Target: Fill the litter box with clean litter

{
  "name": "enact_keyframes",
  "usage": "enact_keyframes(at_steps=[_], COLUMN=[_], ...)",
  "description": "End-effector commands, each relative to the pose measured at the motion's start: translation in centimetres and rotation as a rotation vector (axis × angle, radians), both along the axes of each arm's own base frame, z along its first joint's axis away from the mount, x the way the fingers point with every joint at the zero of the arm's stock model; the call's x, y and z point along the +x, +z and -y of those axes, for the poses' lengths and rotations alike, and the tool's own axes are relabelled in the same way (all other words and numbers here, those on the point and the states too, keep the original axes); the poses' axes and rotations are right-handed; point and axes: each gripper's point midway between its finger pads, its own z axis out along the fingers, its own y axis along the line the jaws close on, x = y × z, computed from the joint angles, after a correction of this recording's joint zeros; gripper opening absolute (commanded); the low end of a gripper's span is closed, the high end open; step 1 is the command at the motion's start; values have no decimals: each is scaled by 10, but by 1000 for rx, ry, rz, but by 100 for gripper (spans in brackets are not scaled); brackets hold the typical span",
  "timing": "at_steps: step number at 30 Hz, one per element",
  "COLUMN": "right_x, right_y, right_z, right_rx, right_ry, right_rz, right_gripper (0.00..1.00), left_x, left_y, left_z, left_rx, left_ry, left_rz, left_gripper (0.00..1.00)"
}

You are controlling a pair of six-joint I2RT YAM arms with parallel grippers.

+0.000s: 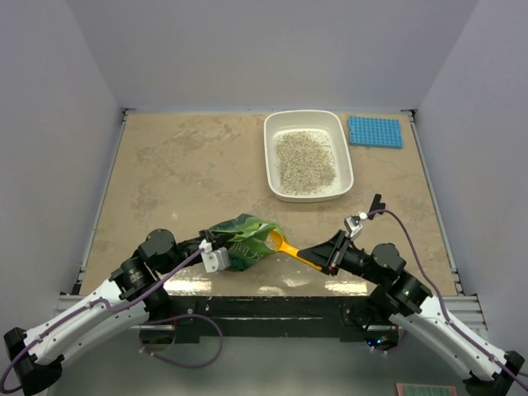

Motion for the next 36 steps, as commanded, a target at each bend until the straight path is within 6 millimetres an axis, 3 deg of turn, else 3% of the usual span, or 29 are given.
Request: enact_keyframes(at_steps=[1, 11, 16, 27, 36], right_x=[-4, -4, -4, -6, -11], right_y=[11, 41, 48, 31, 27], right_z=[12, 31, 36, 43, 57], right_rx=[-15, -33, -45, -71, -113], right_ry=[-42, -120, -140, -161, -193], right_rz=[-26, -8, -5, -37, -51], right_gripper=[0, 0, 0, 0, 0], left_x=[27, 16, 6, -8, -10], left_y=[50, 53, 46, 14, -13], left_z=[-20, -13, 0, 32, 46], left_rx=[-132, -146, -120, -39, 41], left_ry=[179, 106, 17, -146, -161], left_rz=[131, 138, 112, -32, -98], left_gripper=[0, 0, 0, 0, 0])
